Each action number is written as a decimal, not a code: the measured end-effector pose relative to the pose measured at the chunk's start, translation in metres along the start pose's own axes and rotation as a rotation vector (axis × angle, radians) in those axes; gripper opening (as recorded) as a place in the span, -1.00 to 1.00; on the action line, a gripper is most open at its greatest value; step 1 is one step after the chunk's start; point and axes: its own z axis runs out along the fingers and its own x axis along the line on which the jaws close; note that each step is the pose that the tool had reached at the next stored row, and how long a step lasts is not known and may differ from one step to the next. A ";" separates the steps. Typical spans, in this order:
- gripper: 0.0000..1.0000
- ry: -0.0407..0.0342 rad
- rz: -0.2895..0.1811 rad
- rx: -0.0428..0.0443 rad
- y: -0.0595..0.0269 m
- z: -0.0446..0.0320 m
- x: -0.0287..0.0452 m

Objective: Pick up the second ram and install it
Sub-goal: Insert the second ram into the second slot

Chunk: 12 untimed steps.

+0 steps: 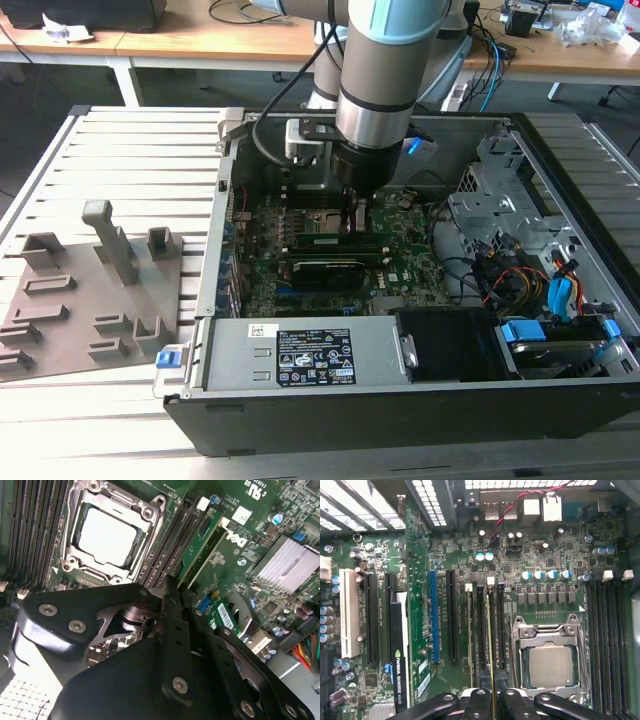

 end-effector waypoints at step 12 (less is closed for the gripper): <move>-0.73 -0.0172 0.006 -0.0012 0.0054 0.0106 0.0003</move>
